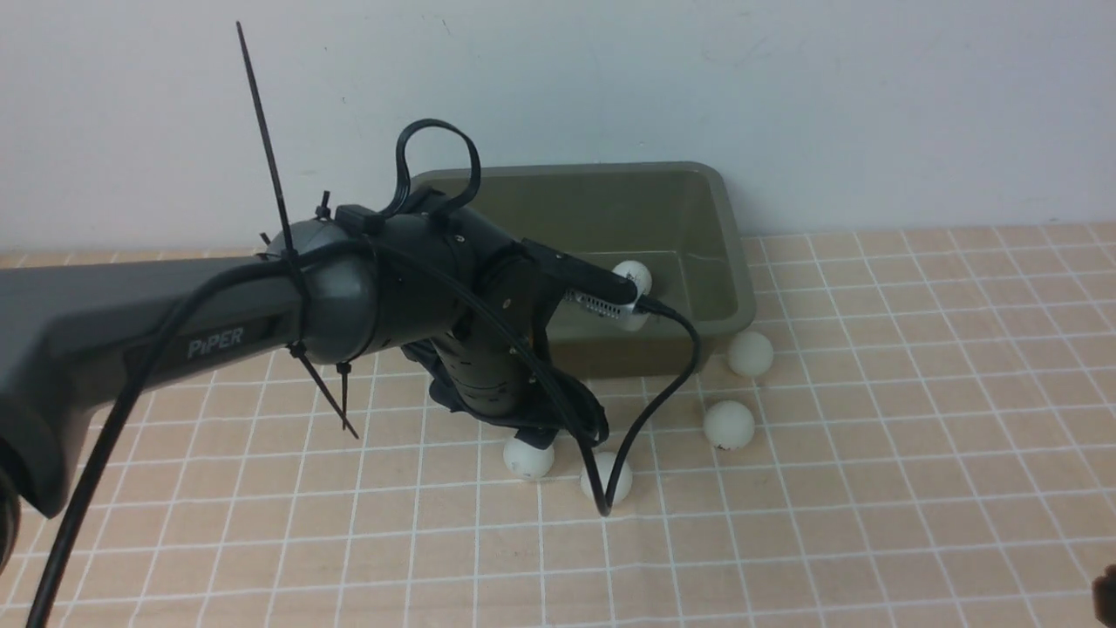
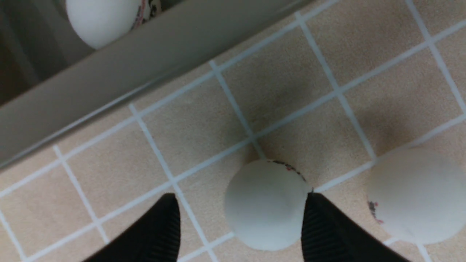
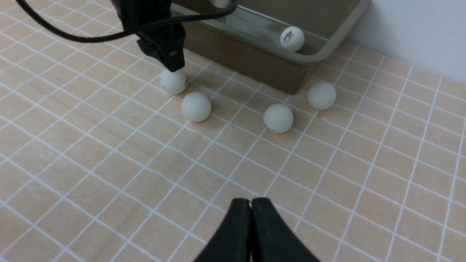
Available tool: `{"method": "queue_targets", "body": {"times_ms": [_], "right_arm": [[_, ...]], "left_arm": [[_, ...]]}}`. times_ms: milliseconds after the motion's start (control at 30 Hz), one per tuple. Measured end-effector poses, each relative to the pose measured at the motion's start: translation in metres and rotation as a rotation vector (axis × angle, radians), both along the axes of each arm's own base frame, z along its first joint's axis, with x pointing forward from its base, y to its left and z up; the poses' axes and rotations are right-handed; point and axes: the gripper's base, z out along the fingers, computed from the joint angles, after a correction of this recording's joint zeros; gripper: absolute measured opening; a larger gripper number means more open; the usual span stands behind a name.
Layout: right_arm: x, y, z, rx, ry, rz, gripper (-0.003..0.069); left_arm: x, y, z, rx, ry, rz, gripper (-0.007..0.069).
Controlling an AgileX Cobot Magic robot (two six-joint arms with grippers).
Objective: Put the table tennis balls into the box on the light coffee tablecloth.
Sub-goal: 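Reach for and grasp a ping pong ball on the table beside the basket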
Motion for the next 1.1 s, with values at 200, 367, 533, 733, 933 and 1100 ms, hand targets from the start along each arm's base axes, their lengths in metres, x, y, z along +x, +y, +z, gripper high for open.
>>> {"method": "queue_targets", "body": {"times_ms": [200, 367, 533, 733, 933, 1100], "right_arm": [[0.0, 0.0, 0.0, 0.0, 0.0, 0.0, -0.0013], [0.0, 0.0, 0.0, 0.0, -0.001, 0.0, -0.0013], [0.0, 0.0, 0.0, 0.0, -0.002, -0.001, -0.0013], [0.0, 0.0, 0.0, -0.001, -0.002, -0.001, -0.0013], [0.0, -0.001, 0.0, -0.017, -0.003, -0.007, -0.0013], [0.0, -0.001, 0.0, -0.018, -0.003, -0.007, -0.0013]], "left_arm": [[-0.002, -0.004, -0.001, -0.035, 0.018, -0.009, 0.0372], [0.0, -0.006, -0.015, -0.027, 0.052, -0.007, 0.0372], [0.002, -0.008, -0.028, -0.018, 0.061, -0.01, 0.0372], [0.004, -0.008, -0.029, -0.017, 0.044, -0.02, 0.0315], [-0.005, -0.001, -0.007, 0.058, 0.062, -0.1, 0.0315], [-0.016, 0.003, 0.054, -0.007, -0.02, -0.153, 0.0315]]}}
